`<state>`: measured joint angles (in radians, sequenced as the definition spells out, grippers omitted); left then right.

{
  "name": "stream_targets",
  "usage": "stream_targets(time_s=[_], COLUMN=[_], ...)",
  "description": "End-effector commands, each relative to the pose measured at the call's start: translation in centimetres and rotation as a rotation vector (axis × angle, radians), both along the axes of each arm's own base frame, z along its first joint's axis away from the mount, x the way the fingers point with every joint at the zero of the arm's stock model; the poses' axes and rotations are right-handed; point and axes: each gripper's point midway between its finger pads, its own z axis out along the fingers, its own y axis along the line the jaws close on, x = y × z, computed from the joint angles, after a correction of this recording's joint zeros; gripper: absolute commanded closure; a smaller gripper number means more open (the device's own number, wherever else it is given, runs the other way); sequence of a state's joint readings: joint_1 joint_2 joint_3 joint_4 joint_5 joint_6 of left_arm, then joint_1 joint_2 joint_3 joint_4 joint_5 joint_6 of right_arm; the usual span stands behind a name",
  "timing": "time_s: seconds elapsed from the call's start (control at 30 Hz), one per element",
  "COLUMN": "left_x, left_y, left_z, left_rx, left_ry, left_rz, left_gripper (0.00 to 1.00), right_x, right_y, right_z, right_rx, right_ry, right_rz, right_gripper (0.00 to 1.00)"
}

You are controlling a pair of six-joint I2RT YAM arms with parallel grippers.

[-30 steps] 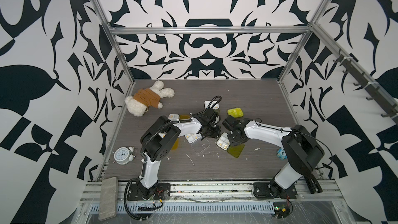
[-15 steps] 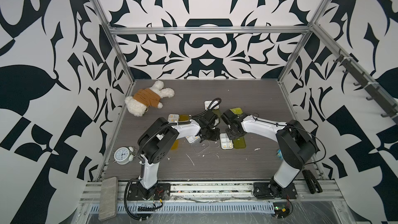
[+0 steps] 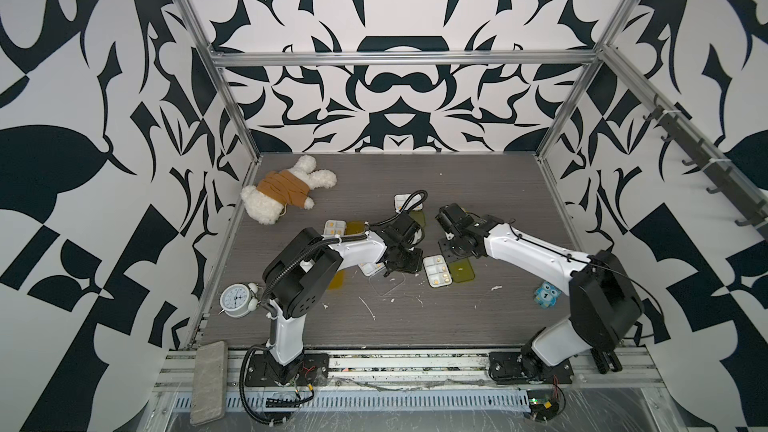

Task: Close pillboxes
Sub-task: Adjust the pillbox at the center of the board.

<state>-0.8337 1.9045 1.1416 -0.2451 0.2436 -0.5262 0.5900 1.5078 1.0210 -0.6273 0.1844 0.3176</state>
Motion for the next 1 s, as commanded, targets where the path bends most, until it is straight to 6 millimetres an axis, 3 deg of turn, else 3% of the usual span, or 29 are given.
stream_targets(time_s=[0.0,0.13,0.2,0.33,0.63,0.97], left_x=[-0.1,-0.3,-0.3,-0.6,-1.4,-1.4], left_y=[-0.2,-0.1,-0.1,-0.6,-0.5,-0.6], left_z=[2.0,2.6,2.7,3.1,2.9,2.4], left_rx=[-0.015,-0.027,-0.032,-0.048,-0.038,-0.029], left_ry=[-0.017,-0.022,-0.023,-0.020,-0.018,-0.008], left_rz=[-0.012,-0.009,-0.008,-0.020,-0.034,-0.034], left_gripper=[0.83,0.83,0.83,0.83,0.83,0.83], right_x=[-1.8,-2.2,-1.9,-1.2,-0.7,-1.0], right_y=[-2.4,-4.4,-4.3,-5.2,-6.2,-6.0], right_z=[-1.2,-1.4,-1.2,-2.8,-4.8,-5.5], right_rx=[0.074,0.212,0.285,0.316,0.224,0.223], right_ry=[0.088,0.108,0.088,0.130,0.163,0.183], right_rz=[-0.098,-0.223,-0.251,-0.295,-0.275,-0.260], right_gripper=[0.67,0.72,0.73,0.73,0.72,0.75])
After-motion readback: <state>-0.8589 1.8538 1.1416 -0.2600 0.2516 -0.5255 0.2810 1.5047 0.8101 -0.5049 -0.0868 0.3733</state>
